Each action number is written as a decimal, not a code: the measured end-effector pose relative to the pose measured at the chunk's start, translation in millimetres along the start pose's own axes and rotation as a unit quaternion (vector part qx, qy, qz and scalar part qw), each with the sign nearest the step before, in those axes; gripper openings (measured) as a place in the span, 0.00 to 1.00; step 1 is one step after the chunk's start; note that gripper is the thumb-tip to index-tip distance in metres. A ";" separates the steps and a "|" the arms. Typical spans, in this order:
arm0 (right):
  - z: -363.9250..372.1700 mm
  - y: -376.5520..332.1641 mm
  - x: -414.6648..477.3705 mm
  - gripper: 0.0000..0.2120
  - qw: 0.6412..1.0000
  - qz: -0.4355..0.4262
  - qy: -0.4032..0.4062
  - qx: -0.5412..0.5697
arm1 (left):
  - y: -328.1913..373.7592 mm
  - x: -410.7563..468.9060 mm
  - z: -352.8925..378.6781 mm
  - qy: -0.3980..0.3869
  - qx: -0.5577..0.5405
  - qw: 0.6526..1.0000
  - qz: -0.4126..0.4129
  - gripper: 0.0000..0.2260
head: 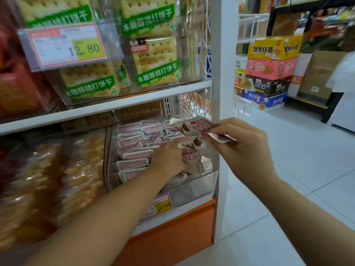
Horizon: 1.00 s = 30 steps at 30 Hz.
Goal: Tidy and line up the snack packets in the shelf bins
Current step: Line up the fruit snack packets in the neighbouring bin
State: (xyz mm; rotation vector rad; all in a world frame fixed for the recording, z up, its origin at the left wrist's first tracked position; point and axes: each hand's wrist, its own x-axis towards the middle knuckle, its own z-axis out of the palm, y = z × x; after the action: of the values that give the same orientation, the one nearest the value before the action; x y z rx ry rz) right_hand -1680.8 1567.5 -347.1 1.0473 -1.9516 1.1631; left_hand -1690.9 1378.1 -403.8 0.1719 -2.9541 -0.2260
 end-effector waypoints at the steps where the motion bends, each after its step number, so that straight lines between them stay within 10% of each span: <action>1: 7.0 4.2 -2.1 0.10 1.000 0.000 -0.003 -0.002 | -1.5 0.4 -0.6 -0.003 -0.006 1.000 -0.003 0.27; 19: -14.1 10.3 9.6 0.04 0.936 -0.079 -0.331 -0.085 | -25.3 11.1 -13.5 -0.069 -0.100 0.993 -0.005 0.14; 30: 35.0 -0.2 39.2 0.05 0.860 0.027 -0.440 -0.256 | -30.9 12.4 -22.5 -0.099 -0.135 0.986 0.002 0.09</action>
State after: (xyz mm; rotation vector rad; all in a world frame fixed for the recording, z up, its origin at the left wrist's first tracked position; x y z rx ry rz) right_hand -1703.7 1523.6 -329.4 1.3397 -2.7636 0.0736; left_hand -1695.8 1342.9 -384.8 0.1109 -3.0754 -0.6756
